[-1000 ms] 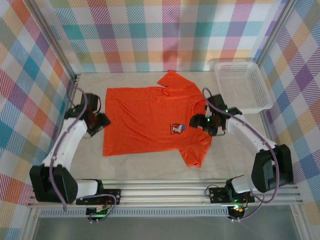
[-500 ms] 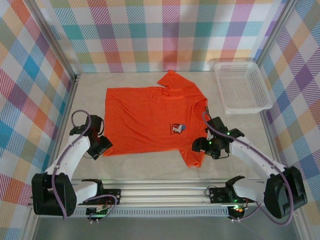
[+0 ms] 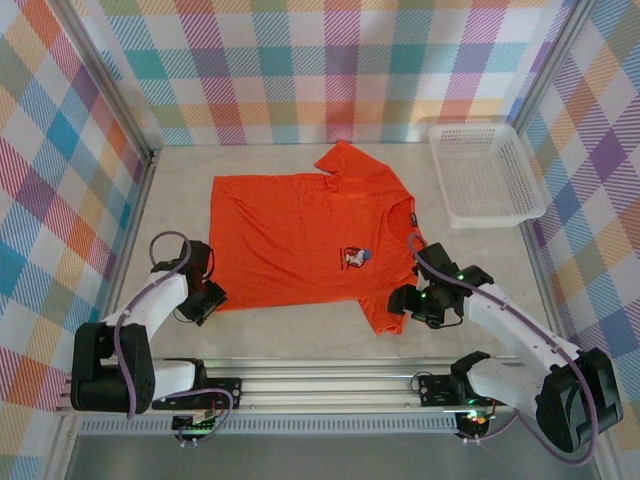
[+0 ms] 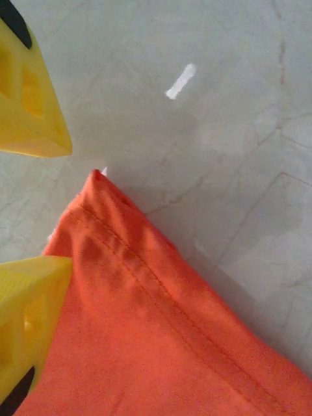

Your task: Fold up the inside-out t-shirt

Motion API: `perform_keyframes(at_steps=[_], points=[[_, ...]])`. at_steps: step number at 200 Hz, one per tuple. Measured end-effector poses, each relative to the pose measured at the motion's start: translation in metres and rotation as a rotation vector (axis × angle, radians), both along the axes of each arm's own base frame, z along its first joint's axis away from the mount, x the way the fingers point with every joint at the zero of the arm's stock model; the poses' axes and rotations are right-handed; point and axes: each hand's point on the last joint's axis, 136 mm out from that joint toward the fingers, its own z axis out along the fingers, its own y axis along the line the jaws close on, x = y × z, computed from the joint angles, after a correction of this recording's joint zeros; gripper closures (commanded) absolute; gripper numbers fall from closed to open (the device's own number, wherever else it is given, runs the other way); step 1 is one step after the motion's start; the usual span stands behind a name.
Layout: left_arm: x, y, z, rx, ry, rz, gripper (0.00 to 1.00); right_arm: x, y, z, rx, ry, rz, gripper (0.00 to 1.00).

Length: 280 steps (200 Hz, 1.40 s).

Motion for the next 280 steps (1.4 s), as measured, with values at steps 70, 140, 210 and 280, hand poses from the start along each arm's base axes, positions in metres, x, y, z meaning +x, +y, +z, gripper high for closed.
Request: perform_keyframes(at_steps=[70, 140, 210, 280], points=[[0.008, 0.011, -0.003, 0.061, 0.000, 0.018, 1.00, -0.030, 0.010, -0.022, -0.030, 0.089, 0.065, 0.54], [0.025, 0.016, 0.035, 0.087, -0.122, 0.019, 1.00, -0.031, 0.024, -0.054, -0.070, 0.149, 0.085, 0.67], [0.031, 0.016, 0.059, 0.093, -0.119, -0.004, 1.00, 0.010, 0.028, -0.028, -0.130, 0.056, 0.070, 1.00], [0.147, 0.032, 0.273, 0.119, -0.595, 0.011, 1.00, 0.159, 0.009, 0.210, -0.061, -0.653, -0.045, 1.00]])
